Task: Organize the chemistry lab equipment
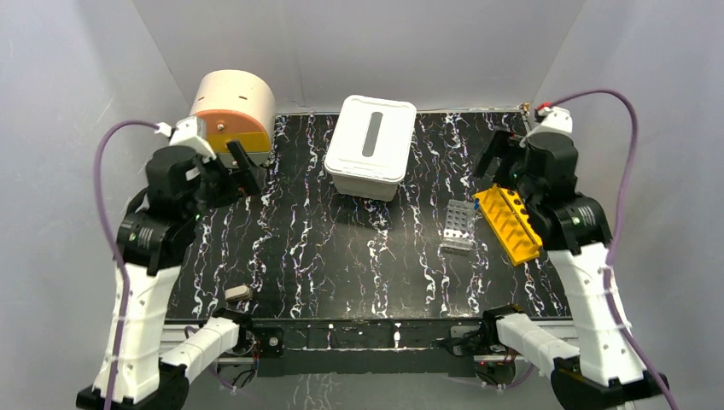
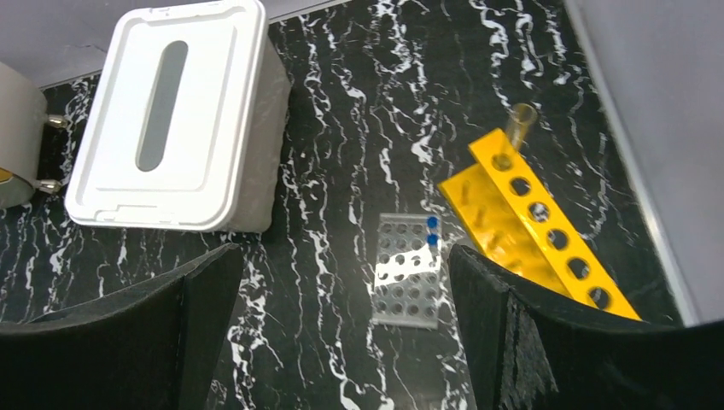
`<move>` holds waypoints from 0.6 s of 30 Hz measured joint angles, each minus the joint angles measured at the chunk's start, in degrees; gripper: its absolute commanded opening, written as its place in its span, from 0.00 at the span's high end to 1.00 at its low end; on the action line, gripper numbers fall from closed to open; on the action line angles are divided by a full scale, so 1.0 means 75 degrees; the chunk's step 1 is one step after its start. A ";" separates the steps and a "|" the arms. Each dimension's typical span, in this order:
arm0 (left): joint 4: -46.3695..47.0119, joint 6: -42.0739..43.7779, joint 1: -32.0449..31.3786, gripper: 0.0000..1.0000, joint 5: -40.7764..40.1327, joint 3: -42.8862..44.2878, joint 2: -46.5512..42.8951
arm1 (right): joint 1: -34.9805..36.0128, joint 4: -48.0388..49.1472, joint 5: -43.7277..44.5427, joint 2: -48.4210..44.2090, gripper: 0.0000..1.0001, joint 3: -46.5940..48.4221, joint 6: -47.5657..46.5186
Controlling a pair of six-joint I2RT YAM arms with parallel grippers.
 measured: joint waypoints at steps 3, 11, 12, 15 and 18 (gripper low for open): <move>-0.0510 0.0055 0.0000 0.02 -0.0323 0.0187 -0.0493 | 0.0000 -0.0516 0.0297 -0.0676 0.01 0.0000 -0.0061; -0.1311 0.0187 -0.0012 0.02 -0.0653 0.0784 -0.1154 | 0.0000 -0.1271 0.0589 -0.1778 0.01 0.0321 -0.0131; -0.1346 0.0192 -0.0012 0.02 -0.0656 0.0804 -0.1189 | 0.0000 -0.1288 0.0586 -0.1804 0.01 0.0367 -0.0128; -0.1454 0.0207 -0.0012 0.02 -0.0659 0.0804 -0.1236 | 0.0000 -0.1390 0.0580 -0.1824 0.01 0.0370 -0.0125; -0.1507 0.0210 -0.0012 0.02 -0.0659 0.0804 -0.1236 | 0.0000 -0.1463 0.0580 -0.1833 0.01 0.0358 -0.0122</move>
